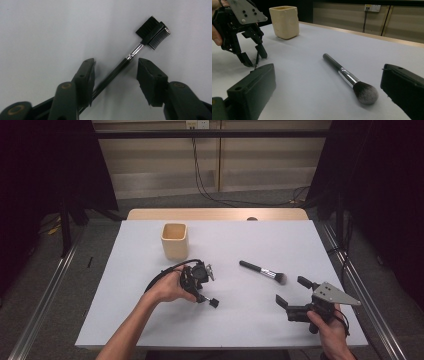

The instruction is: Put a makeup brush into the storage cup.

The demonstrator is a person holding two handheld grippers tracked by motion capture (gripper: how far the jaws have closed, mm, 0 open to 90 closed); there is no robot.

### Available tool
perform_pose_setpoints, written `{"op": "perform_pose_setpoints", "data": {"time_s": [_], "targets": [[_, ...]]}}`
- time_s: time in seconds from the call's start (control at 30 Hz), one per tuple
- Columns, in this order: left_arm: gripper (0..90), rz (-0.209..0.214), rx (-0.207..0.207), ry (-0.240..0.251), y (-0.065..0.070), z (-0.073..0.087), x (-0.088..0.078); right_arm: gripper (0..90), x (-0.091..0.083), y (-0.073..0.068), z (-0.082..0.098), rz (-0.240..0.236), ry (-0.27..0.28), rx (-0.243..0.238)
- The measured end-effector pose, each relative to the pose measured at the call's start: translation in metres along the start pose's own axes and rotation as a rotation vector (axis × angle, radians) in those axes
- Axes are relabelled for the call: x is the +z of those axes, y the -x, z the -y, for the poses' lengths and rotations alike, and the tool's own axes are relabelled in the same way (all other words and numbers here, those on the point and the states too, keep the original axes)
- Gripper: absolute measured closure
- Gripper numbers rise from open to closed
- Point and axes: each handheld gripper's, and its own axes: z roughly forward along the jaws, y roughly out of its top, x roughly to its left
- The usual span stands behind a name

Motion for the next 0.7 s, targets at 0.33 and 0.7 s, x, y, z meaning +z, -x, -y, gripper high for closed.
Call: {"op": "perform_pose_setpoints", "data": {"time_s": [0.33, 0.7], "targets": [[63.4, 0.009, 0.016, -0.030, 0.005, -0.005, 0.000, 0.0, 0.000, 0.000, 0.000, 0.001, -0.001, -0.002], [71.8, 0.028, 0.036, -0.081, 0.005, -0.012, 0.001, 0.0, -0.001, 0.000, 0.000, 0.001, -0.002, 0.002]]}}
